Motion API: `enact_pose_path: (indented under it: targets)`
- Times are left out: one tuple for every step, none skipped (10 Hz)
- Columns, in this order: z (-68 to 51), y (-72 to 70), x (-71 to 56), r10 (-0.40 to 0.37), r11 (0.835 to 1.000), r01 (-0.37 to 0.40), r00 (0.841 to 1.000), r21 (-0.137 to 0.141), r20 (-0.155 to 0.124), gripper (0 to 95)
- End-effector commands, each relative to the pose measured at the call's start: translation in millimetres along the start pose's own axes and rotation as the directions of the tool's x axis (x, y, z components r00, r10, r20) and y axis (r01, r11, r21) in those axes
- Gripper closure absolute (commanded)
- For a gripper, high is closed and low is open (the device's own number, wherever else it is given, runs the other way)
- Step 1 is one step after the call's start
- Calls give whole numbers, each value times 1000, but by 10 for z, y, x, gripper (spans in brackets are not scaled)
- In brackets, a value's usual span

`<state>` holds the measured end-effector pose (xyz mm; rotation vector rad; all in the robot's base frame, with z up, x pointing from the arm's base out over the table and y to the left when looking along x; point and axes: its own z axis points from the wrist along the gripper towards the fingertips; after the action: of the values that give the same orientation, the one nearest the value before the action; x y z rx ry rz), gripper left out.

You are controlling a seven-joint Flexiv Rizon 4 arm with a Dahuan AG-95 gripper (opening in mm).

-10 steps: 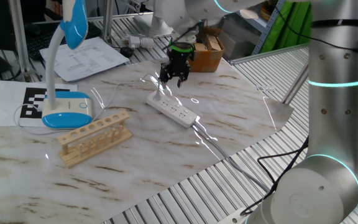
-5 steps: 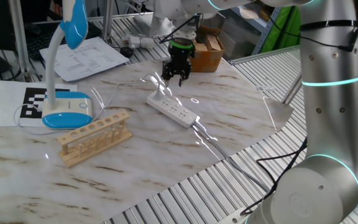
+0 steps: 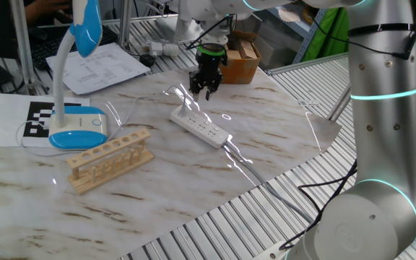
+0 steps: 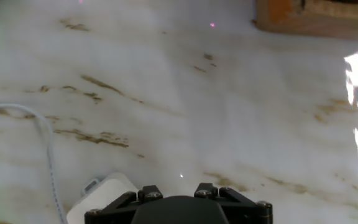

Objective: Plug in the power cord of the desk lamp, turn on the socket, and light up the desk lamp

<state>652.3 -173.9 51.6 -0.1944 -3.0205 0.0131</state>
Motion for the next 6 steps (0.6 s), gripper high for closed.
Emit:
enact_pose_path:
  targets:
    - [-23,-2,45,-161,986,161,987,33,1,570]
    - [-39,-5,53,-182,983,182,983,30,-3,570]
    - [-46,1,74,-240,970,240,971,37,-2,570]
    - [-43,-5,83,-281,960,281,960,10,3,570]
    - [-32,10,90,-309,951,309,951,-4,8,760]
    - [-27,27,110,-336,942,336,942,-11,10,760]
